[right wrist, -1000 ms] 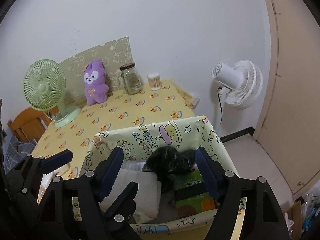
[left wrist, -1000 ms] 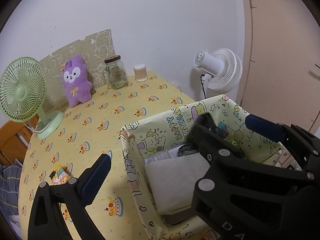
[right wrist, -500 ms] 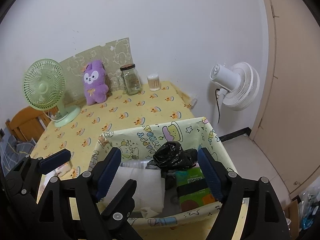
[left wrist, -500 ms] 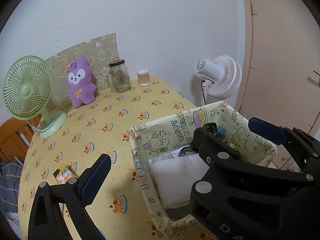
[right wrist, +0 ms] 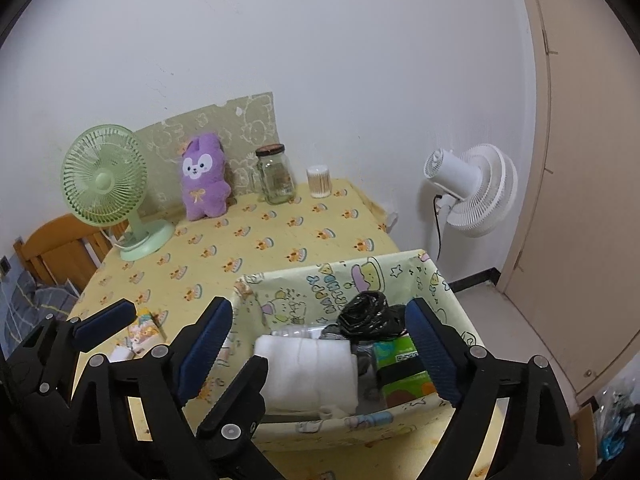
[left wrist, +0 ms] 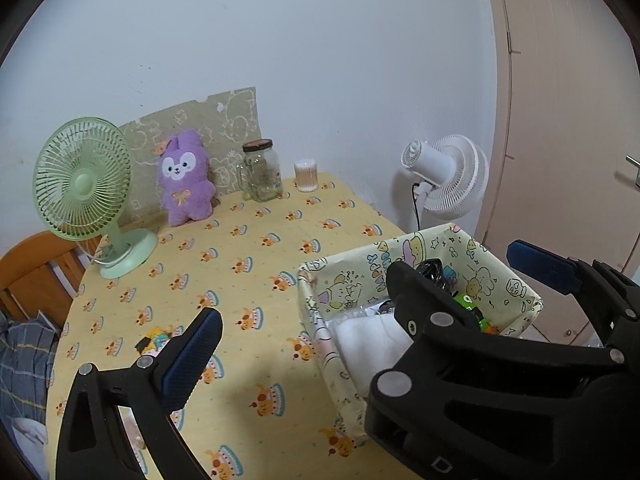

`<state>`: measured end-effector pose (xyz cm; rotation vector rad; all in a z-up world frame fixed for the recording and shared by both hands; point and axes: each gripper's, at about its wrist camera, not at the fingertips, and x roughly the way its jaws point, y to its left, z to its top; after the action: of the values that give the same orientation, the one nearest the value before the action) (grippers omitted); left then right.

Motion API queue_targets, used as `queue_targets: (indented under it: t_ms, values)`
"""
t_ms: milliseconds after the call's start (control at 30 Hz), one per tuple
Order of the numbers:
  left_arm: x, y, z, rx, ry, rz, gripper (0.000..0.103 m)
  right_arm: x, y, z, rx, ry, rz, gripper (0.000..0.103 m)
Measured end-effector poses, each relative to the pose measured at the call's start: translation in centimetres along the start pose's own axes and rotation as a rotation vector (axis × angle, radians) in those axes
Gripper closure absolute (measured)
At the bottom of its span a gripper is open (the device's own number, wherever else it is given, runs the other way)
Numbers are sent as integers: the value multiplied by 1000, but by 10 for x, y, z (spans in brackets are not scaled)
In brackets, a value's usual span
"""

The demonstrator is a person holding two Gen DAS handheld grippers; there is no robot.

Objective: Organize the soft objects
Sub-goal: 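Withdraw both open tools from the box toward the snack box on the table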

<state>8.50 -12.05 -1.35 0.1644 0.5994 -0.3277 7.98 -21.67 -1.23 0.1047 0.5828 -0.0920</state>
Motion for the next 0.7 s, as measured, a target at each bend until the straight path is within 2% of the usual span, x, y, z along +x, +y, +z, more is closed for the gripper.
queue_targets:
  t_ms: [700]
  values:
    - [-41,49,-6,-46,-70,42,0,-32,58,8,-64,-80,-4,4]
